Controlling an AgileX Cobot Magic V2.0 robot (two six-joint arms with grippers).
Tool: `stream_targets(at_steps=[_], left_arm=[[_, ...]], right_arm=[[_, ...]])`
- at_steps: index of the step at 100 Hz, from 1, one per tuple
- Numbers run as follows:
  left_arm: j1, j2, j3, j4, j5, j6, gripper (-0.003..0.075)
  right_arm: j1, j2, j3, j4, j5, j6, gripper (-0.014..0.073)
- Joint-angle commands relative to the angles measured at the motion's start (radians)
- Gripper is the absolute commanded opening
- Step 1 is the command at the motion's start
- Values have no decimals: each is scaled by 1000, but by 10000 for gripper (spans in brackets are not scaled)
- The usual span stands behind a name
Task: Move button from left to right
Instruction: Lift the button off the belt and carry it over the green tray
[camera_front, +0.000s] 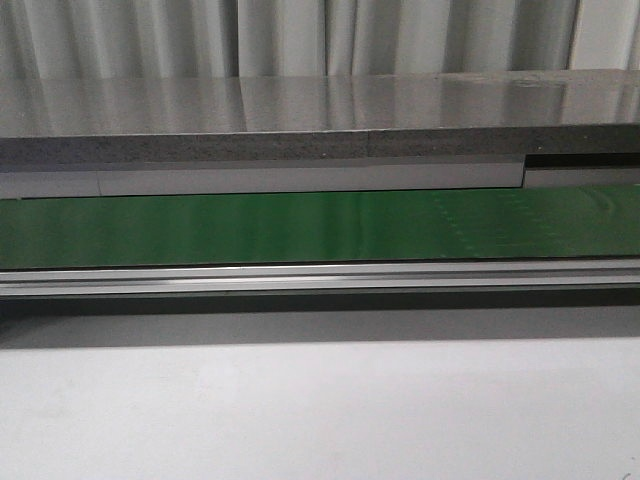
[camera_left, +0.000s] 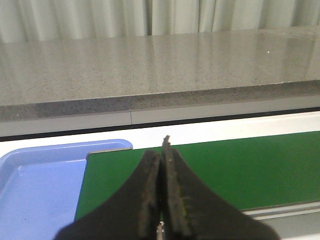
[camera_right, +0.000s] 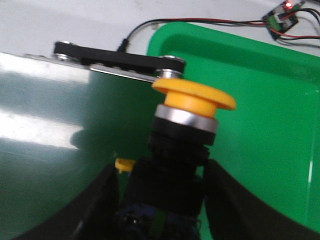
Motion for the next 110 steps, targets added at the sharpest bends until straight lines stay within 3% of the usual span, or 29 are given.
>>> stream_targets(at_steps=[1, 32, 86, 110], left_arm=[[-12, 5, -26, -13, -82, -3, -20], [-12, 5, -26, -13, -82, -3, -20], [-12, 5, -26, -13, -82, -3, -20], [-12, 5, -26, -13, -82, -3, -20]], right_arm=[[-60, -21, -35, 30, -48, -91, 61], [-195, 85, -35, 105, -63, -166, 61], [-201, 196, -35, 106, -74, -180, 64], [-201, 197, -35, 128, -80, -180, 190]])
